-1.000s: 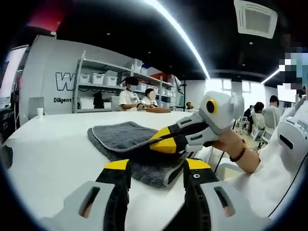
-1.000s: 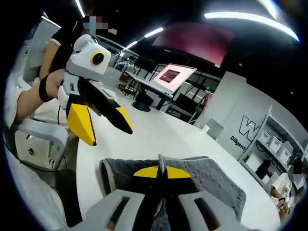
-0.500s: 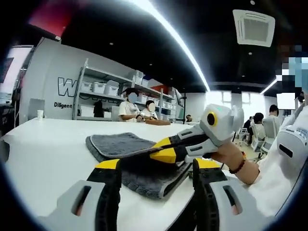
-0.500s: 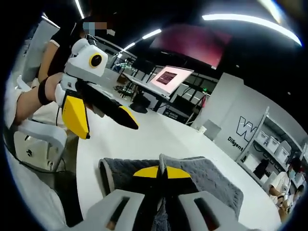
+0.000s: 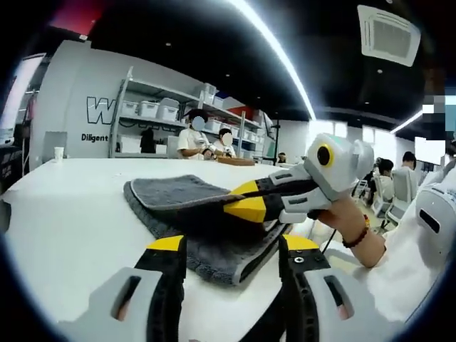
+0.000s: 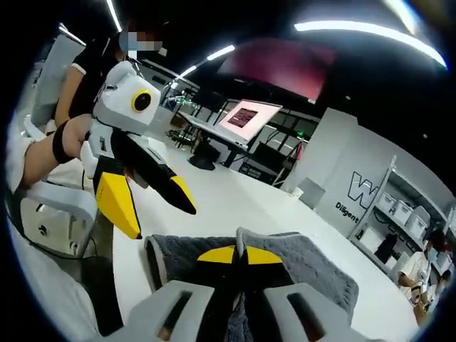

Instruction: Open the folded towel by lifting each exposed corner and separating the folded layers until the towel lies flat within the target outline without major curled edges

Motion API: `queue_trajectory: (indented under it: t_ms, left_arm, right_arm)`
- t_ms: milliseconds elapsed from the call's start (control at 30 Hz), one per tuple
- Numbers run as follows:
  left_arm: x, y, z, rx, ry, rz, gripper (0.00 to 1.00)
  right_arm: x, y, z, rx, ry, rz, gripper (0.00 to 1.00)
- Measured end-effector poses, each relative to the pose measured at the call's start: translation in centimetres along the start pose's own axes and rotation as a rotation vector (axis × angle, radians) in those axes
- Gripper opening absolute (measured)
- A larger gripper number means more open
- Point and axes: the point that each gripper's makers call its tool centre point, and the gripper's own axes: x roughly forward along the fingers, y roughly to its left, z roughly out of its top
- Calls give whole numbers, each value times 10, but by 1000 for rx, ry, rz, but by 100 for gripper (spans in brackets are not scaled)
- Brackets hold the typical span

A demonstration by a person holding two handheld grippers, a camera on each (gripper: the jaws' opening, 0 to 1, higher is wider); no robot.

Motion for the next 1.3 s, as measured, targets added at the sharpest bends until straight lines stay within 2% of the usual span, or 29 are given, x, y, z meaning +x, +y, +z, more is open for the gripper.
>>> queue_trajectory:
  t_ms: [167,367,433,533,567,600,633,700,1000,1300]
  left_arm:
    - [3,-1,13,-69,-69,-24,51]
    - [9,4,13,-93,-76,-15,52]
    - [11,1,15,-170,-93,-36,52]
    - [14,5,16,-138,-95,-17,52]
    - [14,7,16,-129,-95,0,52]
    - [14,14,18,-83,-96,49,52]
    - [16,10,17,-75,-88,34,52]
    - [20,11,18,-126,-88,17,52]
    - [37,16,22,-178,-97,-16,51]
    - [50,29,22,-243,-82,16,53]
  right_arm:
    - [-3,3,0,7,-1,6,0]
    - [-10,3,-2,7,2,-5,0]
    - [-11,5,-2,3,5,-2,0]
    - [-13,4,-4,7,5,-5,0]
    - [-13,4,-4,7,4,-6,0]
    - [-14,4,-4,8,2,-6,0]
    - [-15,4,-5,8,3,-6,0]
    - [-16,3,-6,7,3,-13,0]
    - [-20,5,-9,15,-6,-15,0]
    - [-23,4,-11,31,-13,-21,0]
